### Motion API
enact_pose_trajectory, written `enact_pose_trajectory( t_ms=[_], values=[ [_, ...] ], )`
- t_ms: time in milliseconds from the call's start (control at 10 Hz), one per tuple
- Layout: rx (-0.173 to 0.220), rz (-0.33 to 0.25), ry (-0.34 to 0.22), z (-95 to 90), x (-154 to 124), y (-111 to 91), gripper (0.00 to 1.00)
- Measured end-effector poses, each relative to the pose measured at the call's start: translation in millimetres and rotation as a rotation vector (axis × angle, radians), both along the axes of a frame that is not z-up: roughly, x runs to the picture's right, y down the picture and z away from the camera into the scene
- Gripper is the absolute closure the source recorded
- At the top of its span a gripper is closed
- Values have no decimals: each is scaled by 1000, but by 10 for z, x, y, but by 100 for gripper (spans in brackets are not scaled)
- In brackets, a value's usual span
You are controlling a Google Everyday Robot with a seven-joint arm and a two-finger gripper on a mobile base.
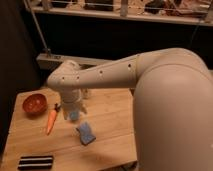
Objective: Push the eraser across the table
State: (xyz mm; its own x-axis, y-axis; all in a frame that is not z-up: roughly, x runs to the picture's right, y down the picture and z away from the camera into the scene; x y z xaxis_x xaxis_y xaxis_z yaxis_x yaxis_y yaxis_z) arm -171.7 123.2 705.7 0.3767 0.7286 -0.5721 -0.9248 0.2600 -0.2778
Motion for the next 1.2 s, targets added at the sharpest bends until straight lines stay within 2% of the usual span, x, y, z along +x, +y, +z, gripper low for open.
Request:
enact_pose_trajectory(
  t_ms=[200, 300, 500, 600, 700, 900, 1200],
  values=[
    [-24, -142, -144, -6, -494, 331, 37],
    [-26, -181, -174, 15, -590, 419, 42],
    [-49, -298, -263, 65, -905, 756, 63],
    [-52, -337, -287, 96, -993, 855, 71],
    [-51, -391, -321, 139, -1117, 974, 83],
    [-43, -460, -367, 188, -1296, 1120, 98],
    [-43, -548, -445, 184, -1520, 1347, 100]
  ],
)
